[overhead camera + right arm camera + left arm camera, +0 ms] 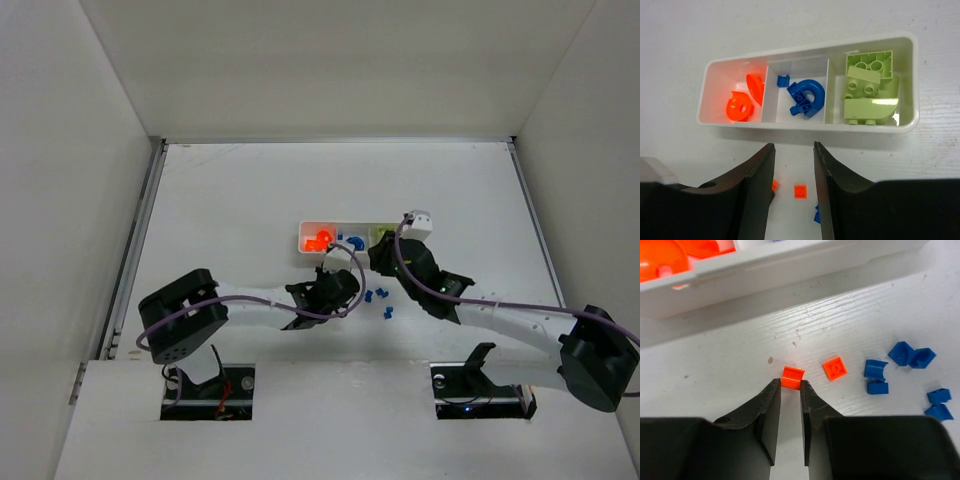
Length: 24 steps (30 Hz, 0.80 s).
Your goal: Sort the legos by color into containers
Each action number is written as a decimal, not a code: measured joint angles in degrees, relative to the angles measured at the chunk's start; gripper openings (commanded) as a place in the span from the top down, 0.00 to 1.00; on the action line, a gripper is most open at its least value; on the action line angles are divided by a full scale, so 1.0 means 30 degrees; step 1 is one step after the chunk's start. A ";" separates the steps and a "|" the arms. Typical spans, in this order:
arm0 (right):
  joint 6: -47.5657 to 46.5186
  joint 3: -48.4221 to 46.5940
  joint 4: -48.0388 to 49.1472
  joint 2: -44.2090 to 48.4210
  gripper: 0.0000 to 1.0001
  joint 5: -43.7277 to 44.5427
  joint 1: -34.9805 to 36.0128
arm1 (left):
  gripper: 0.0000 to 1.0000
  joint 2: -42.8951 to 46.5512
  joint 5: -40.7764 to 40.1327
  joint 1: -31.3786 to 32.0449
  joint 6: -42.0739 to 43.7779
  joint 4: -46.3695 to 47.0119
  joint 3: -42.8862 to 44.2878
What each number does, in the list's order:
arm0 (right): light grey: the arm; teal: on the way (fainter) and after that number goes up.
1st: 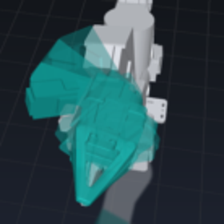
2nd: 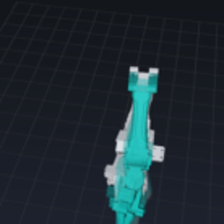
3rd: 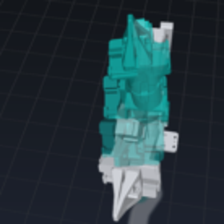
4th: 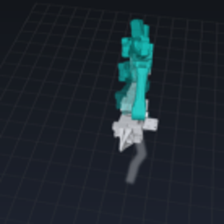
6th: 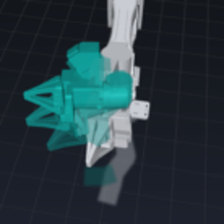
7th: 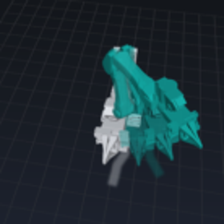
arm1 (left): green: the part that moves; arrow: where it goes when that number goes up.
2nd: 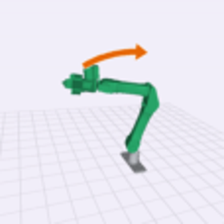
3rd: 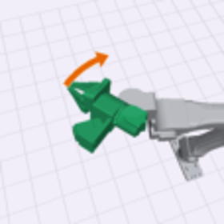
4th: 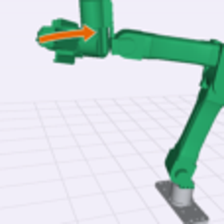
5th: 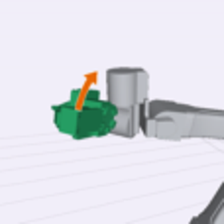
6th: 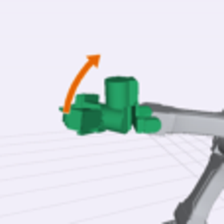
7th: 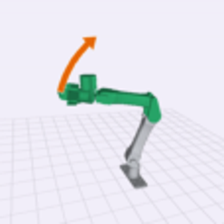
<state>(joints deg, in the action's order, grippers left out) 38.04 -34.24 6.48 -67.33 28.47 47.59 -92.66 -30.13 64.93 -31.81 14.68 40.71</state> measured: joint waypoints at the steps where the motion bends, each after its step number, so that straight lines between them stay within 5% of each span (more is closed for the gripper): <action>1: 0.0058 0.0175 -0.0015 0.0219 0.57 0.0000 0.0000 | 0.85 0.0444 -0.0051 0.0007 0.0029 -0.0211 -0.0036; 10: 0.0670 0.1421 -0.0488 0.1362 0.68 -0.0007 0.0058 | 0.84 0.4167 -0.0277 -0.1282 0.0597 -0.0554 0.0168; 16: 0.0838 0.1472 -0.1129 0.0568 0.69 -0.0437 0.1392 | 0.84 0.2594 0.0036 -0.4466 0.1020 -0.0372 0.1996; 24: 0.0947 0.1348 -0.1457 -0.2120 0.58 -0.1035 0.3504 | 0.78 0.0117 0.0765 -0.6426 0.1246 -0.0270 0.3315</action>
<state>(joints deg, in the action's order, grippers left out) 40.88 -30.20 2.11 -73.69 25.36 58.11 -92.31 -27.83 45.65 -28.08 13.87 50.65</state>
